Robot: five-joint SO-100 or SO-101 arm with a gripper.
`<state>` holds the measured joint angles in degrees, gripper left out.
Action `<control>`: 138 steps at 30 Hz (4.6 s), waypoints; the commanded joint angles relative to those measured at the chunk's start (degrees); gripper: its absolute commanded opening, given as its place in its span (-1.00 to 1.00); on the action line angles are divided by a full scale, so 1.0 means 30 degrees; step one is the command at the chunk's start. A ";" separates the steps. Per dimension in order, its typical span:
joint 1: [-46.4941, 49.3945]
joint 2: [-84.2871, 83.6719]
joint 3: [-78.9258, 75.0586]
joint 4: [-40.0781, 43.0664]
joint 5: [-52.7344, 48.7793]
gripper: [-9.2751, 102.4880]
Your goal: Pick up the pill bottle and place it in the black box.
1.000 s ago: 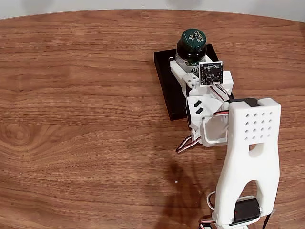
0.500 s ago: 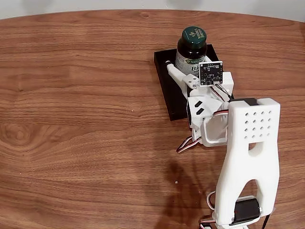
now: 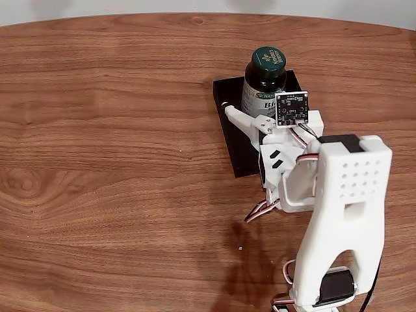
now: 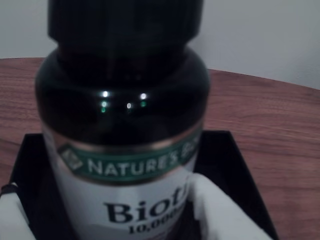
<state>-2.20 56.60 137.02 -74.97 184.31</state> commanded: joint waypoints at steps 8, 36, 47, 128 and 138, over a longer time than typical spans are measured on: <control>-0.0381 0.9199 0.5361 0.1025 0.0703 -0.12; 0.1348 2.8008 0.8525 1.7227 0.0293 -0.11; 0.0381 3.2725 0.8701 2.6367 -0.1348 -0.17; 0.0000 4.3506 1.2188 5.3438 -0.2402 -0.83; -0.0029 4.3887 1.2188 5.3525 -0.2783 -0.83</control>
<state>-2.64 188.44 174.46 76.03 177.01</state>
